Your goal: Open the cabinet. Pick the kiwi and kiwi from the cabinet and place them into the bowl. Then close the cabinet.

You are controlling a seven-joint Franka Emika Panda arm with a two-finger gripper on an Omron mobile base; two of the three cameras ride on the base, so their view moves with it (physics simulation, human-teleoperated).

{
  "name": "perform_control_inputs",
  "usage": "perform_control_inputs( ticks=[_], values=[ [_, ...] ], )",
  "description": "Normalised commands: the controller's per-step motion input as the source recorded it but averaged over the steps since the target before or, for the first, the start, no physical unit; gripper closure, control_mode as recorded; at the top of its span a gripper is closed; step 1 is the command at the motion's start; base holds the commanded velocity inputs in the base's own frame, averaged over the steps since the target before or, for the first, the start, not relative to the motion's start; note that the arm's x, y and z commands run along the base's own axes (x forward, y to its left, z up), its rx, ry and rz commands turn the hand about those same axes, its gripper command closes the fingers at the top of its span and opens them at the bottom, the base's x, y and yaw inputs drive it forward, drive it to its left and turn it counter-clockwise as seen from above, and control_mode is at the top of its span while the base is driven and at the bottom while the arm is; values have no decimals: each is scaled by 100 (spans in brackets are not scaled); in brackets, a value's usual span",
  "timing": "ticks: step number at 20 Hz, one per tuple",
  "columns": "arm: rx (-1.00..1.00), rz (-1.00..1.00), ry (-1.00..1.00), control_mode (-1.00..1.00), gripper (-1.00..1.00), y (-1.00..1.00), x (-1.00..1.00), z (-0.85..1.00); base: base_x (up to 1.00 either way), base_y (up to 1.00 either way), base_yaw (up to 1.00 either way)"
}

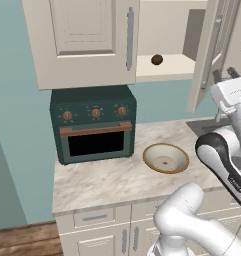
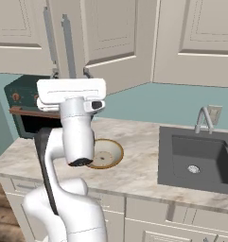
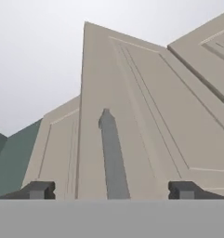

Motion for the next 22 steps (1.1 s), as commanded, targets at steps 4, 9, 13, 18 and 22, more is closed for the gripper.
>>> perform_control_inputs(
  ticks=[4,9,13,18,22],
  values=[
    [-18,0,16,-100,-100,64,-100,-27,0,0,0],
    [-14,-2,35,-100,-100,17,-100,23,0,0,0],
    [0,-7,22,-100,-100,0,-100,96,0,0,0],
    [-7,-9,37,-100,-100,0,-99,90,0,0,0],
    [-54,-6,92,-100,-100,0,-67,-44,0,0,0]
  ],
)
